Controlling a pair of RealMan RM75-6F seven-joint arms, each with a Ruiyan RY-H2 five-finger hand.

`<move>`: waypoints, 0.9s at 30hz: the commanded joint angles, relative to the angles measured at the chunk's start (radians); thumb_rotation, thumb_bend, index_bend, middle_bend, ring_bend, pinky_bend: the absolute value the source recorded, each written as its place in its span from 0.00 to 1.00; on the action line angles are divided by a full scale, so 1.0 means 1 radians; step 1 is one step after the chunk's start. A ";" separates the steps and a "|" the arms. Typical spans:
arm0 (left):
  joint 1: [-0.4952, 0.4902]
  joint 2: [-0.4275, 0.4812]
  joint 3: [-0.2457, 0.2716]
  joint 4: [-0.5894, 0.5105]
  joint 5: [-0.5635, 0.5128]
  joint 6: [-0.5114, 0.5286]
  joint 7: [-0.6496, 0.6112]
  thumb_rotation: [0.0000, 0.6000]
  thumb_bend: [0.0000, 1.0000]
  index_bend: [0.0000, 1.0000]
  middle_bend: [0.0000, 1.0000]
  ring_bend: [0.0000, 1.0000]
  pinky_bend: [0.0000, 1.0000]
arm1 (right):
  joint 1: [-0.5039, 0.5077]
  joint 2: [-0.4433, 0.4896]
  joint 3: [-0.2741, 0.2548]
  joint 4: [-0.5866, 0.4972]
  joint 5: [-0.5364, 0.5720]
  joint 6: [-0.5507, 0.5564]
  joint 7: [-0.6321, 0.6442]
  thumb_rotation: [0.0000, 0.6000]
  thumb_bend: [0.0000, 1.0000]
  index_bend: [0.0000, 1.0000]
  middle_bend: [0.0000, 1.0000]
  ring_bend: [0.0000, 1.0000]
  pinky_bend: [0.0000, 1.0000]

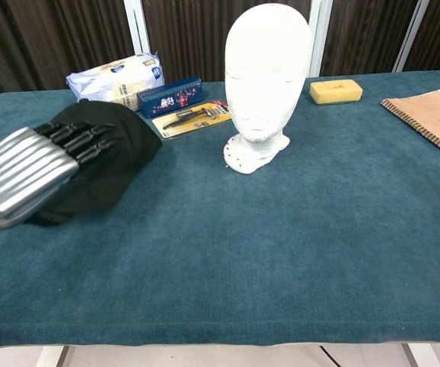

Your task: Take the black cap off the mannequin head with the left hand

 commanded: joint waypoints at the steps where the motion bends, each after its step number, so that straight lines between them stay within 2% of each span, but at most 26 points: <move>1: 0.062 0.098 0.060 -0.184 -0.050 -0.084 -0.020 1.00 0.16 0.00 0.01 0.05 0.22 | 0.001 0.006 -0.005 -0.001 -0.009 -0.003 0.010 1.00 0.15 0.00 0.00 0.00 0.06; 7: 0.096 0.260 0.096 -0.431 -0.162 -0.185 -0.103 1.00 0.16 0.00 0.00 0.02 0.22 | -0.003 0.012 -0.005 -0.002 -0.009 0.004 0.027 1.00 0.15 0.00 0.00 0.00 0.06; 10: 0.103 0.355 0.102 -0.554 -0.232 -0.233 -0.168 1.00 0.16 0.00 0.00 0.00 0.18 | -0.005 0.011 -0.005 -0.001 -0.009 0.007 0.025 1.00 0.15 0.00 0.00 0.00 0.06; 13: 0.114 0.429 0.102 -0.622 -0.229 -0.233 -0.251 1.00 0.16 0.00 0.00 0.00 0.16 | -0.005 0.011 -0.005 0.000 -0.009 0.007 0.025 1.00 0.15 0.00 0.00 0.00 0.06; 15: 0.143 0.474 0.096 -0.639 -0.169 -0.166 -0.332 1.00 0.17 0.00 0.00 0.00 0.14 | -0.007 0.010 -0.004 0.001 -0.007 0.010 0.022 1.00 0.15 0.00 0.00 0.00 0.06; 18: 0.210 0.525 0.078 -0.632 -0.084 -0.014 -0.432 1.00 0.19 0.00 0.00 0.00 0.11 | -0.008 0.007 -0.002 0.000 -0.006 0.014 0.015 1.00 0.15 0.00 0.00 0.00 0.06; 19: 0.236 0.547 0.072 -0.624 -0.068 0.039 -0.462 1.00 0.20 0.00 0.00 0.00 0.09 | -0.008 0.005 -0.002 0.001 -0.005 0.015 0.010 1.00 0.15 0.00 0.00 0.00 0.06; 22: 0.294 0.634 0.091 -0.637 -0.077 0.090 -0.547 1.00 0.21 0.00 0.00 0.00 0.07 | -0.006 -0.002 -0.003 -0.001 -0.007 0.011 -0.010 1.00 0.15 0.00 0.00 0.00 0.06; 24: 0.335 0.643 0.077 -0.615 -0.090 0.141 -0.643 1.00 0.22 0.00 0.00 0.00 0.06 | -0.003 -0.008 -0.004 -0.003 -0.007 0.005 -0.029 1.00 0.15 0.00 0.00 0.00 0.06; 27: 0.392 0.587 0.044 -0.511 -0.116 0.199 -0.760 1.00 0.23 0.00 0.00 0.00 0.05 | 0.002 -0.016 -0.004 -0.008 -0.006 -0.001 -0.053 1.00 0.15 0.00 0.00 0.00 0.06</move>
